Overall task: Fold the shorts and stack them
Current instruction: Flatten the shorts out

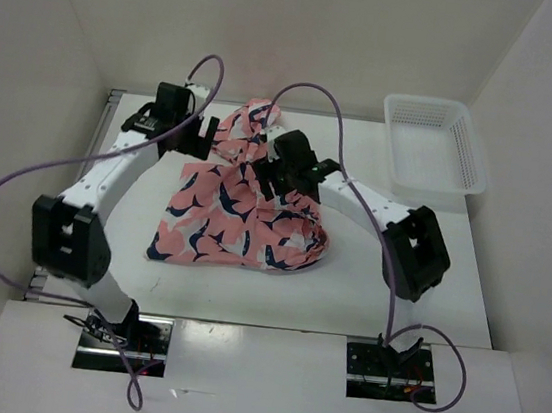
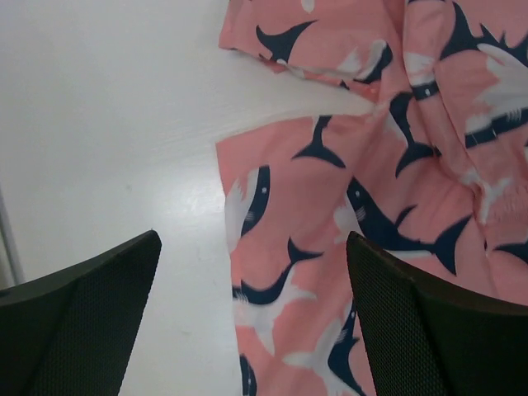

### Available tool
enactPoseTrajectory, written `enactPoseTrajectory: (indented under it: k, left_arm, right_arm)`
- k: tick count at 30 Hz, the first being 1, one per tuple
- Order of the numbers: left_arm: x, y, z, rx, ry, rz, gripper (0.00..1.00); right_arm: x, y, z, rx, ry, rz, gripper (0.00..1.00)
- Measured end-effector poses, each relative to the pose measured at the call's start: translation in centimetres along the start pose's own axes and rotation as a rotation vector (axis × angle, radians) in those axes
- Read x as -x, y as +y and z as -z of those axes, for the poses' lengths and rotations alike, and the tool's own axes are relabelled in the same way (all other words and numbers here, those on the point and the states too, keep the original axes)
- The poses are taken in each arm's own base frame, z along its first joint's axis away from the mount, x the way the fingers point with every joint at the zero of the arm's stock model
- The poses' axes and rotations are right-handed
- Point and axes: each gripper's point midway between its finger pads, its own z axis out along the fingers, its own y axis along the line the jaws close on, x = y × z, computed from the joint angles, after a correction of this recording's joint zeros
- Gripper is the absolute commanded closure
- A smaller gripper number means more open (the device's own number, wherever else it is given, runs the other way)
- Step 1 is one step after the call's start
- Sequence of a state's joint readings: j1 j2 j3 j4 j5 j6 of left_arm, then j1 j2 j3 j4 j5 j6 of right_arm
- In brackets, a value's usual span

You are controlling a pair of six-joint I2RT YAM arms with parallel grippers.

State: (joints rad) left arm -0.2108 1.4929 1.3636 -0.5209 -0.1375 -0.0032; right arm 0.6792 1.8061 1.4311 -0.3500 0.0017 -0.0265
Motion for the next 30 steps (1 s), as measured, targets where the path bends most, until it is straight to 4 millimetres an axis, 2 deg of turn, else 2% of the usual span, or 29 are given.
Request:
enactPoseTrajectory:
  k: [3, 7, 11, 15, 17, 18, 20, 24, 27, 29, 30]
  left_arm:
    - [0.7, 0.5, -6.0, -0.038, 0.077, 0.027, 0.00]
    - [0.8, 0.7, -13.7, -0.107, 0.160, 0.063, 0.00]
    - [0.2, 1.7, -18.6, -0.130, 0.196, 0.096, 0.00]
    - [-0.2, 2.6, -20.3, -0.125, 0.208, 0.111, 0.03]
    - [-0.2, 2.4, -20.4, -0.128, 0.208, 0.109, 0.10]
    - [-0.1, 2.2, -20.4, -0.130, 0.207, 0.108, 0.18]
    - [-0.1, 1.6, -20.5, -0.136, 0.204, 0.100, 0.25]
    - [-1.3, -0.7, -20.9, -0.160, 0.231, 0.071, 0.39]
    - [-2.9, -2.3, -21.2, -0.173, 0.270, 0.053, 0.63]
    - [-3.8, -3.0, -21.4, -0.178, 0.290, 0.039, 0.76]
    - [-4.1, -3.1, -21.5, -0.174, 0.297, 0.036, 0.88]
  right_arm:
    - [-1.0, -1.0, -3.4, -0.037, 0.046, 0.006, 0.23]
    - [-2.0, -1.3, -6.0, -0.060, 0.073, 0.017, 0.23]
    - [-1.8, -0.4, -7.0, -0.056, 0.071, 0.039, 0.23]
    - [-1.3, 0.9, -7.2, -0.037, 0.055, 0.067, 0.23]
    - [-1.3, 1.4, -7.2, -0.030, 0.053, 0.076, 0.22]
    - [-1.3, 1.6, -7.2, -0.028, 0.054, 0.079, 0.20]
    - [-1.4, 1.8, -7.2, -0.031, 0.055, 0.080, 0.18]
    - [-2.1, 1.3, -7.9, -0.065, 0.068, 0.082, 0.18]
    - [-3.2, 0.7, -8.9, -0.097, 0.093, 0.087, 0.27]
    - [-3.9, 0.5, -9.3, -0.108, 0.110, 0.091, 0.39]
    - [-4.2, 0.4, -9.5, -0.113, 0.116, 0.088, 0.45]
